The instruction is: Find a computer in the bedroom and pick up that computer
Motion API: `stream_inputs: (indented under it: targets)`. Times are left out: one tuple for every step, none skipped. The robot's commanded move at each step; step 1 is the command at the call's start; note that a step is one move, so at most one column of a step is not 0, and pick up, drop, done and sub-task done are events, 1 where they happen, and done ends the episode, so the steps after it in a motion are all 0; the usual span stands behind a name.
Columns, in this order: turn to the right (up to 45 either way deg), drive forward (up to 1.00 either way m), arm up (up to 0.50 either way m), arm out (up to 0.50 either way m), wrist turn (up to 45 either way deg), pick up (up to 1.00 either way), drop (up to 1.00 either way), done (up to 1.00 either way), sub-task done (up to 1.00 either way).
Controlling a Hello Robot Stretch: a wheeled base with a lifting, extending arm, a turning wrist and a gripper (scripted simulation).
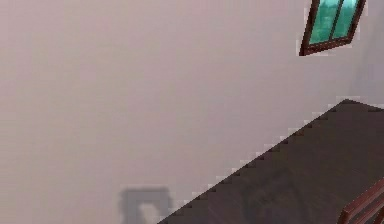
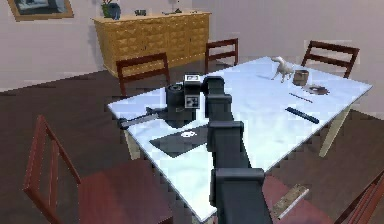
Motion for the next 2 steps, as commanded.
stream_inputs:
  targets:
    - [0.0,0.00,0.00,0.00,30.0,0.00,0.00,0.00,0.00]
    - [0.0,0.00,-0.30,0.00,0.0,0.00,0.00,0.00,0.00]
